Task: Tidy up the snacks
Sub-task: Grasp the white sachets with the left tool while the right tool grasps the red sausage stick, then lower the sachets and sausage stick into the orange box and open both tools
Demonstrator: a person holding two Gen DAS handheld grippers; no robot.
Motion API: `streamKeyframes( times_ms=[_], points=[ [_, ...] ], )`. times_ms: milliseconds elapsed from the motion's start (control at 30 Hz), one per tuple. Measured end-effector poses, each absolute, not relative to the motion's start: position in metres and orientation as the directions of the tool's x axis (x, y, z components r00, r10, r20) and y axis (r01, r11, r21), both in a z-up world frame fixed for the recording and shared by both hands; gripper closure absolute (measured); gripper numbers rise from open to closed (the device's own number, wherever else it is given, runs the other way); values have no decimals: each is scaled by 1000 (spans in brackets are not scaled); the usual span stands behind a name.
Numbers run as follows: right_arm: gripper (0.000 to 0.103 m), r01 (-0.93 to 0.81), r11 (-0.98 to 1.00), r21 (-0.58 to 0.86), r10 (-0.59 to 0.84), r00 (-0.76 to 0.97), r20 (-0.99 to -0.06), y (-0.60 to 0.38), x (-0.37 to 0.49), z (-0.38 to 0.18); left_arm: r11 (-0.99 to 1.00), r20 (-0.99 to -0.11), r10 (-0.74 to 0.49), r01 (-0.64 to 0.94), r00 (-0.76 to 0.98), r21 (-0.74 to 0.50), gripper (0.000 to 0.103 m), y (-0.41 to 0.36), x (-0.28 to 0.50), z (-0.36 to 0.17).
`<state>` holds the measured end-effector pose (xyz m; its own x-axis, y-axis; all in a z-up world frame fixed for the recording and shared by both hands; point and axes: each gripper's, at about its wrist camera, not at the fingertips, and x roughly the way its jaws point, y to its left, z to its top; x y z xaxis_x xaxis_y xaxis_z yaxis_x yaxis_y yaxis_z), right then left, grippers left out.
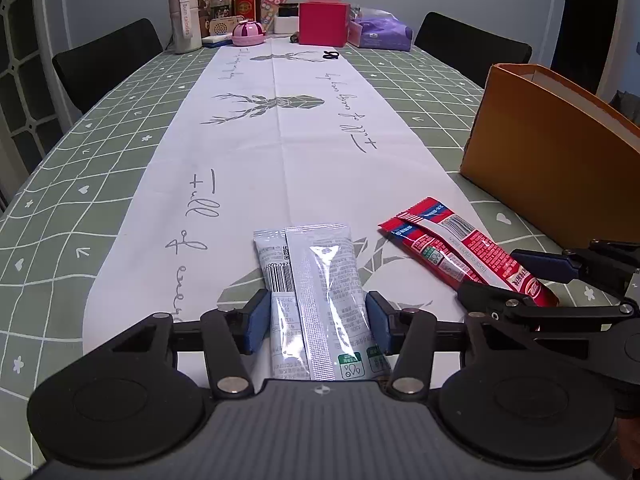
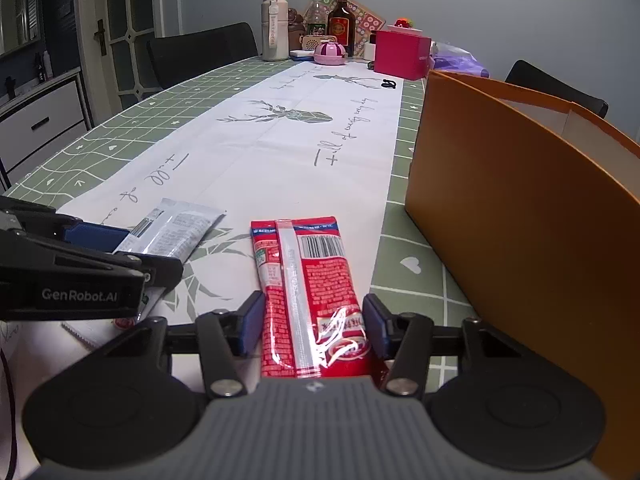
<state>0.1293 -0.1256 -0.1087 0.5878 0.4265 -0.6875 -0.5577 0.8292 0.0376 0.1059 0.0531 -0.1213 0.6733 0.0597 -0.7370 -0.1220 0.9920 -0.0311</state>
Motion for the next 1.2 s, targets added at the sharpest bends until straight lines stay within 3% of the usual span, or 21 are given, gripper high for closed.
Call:
streamKeyframes(
  times_ms=[267, 833, 1200],
  points=[
    [78, -569, 822, 34, 428, 576, -697, -127, 122, -106, 991, -741, 16, -112, 671, -80, 47, 56, 101, -118],
    [79, -591, 805, 52, 439, 534, -723, -140, 112, -65, 992, -733, -56, -47, 678, -119, 47, 50, 96, -67],
    [79, -608, 794, 8, 436, 560, -705, -185, 128, 5, 980, -715, -178, 56, 676, -192, 47, 26, 134, -7]
  ],
)
